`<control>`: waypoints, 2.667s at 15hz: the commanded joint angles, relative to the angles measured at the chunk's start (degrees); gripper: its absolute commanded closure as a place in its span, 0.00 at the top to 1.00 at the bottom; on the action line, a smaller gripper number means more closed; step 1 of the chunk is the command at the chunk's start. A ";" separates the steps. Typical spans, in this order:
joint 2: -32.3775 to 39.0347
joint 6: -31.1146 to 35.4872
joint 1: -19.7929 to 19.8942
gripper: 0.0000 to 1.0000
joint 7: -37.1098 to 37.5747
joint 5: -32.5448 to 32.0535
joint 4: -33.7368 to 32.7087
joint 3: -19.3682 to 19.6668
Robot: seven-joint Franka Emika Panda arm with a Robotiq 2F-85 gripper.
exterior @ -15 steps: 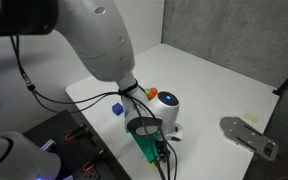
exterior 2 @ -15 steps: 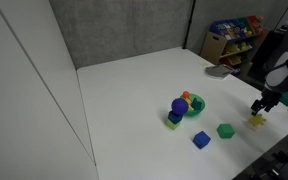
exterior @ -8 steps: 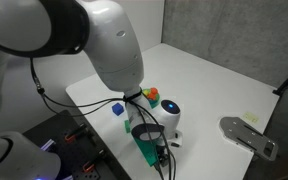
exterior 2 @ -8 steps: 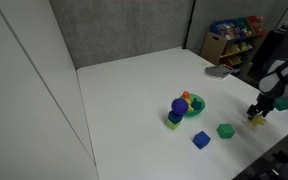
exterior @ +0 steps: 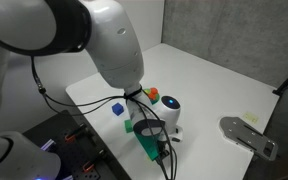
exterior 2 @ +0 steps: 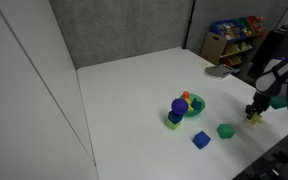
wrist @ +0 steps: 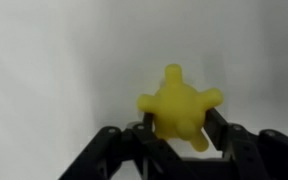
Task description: Pick up the yellow toy from the table and put it in the green bowl
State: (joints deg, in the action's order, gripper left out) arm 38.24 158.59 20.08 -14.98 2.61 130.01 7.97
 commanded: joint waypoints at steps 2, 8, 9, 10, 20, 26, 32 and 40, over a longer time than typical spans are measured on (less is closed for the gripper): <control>-8.74 -2.82 -1.93 0.23 1.64 -0.35 2.74 -1.65; -18.78 -8.97 -3.03 0.21 -0.23 3.00 3.13 -6.21; -20.03 -9.91 -3.37 0.21 -0.49 4.13 2.93 -7.08; -20.92 -10.62 -3.85 0.21 -0.70 5.36 2.64 -7.87; -18.19 -10.01 -15.03 0.21 5.13 7.08 -3.09 -10.84; -10.13 -11.30 -18.74 0.21 9.37 4.66 -12.54 -10.10; -1.15 -13.11 -19.37 0.21 10.50 2.79 -23.06 -10.15; 2.39 -18.82 -18.28 1.00 9.64 3.27 -28.82 -10.51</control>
State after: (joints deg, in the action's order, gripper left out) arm 40.94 143.85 1.26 -6.22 6.70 103.36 -2.52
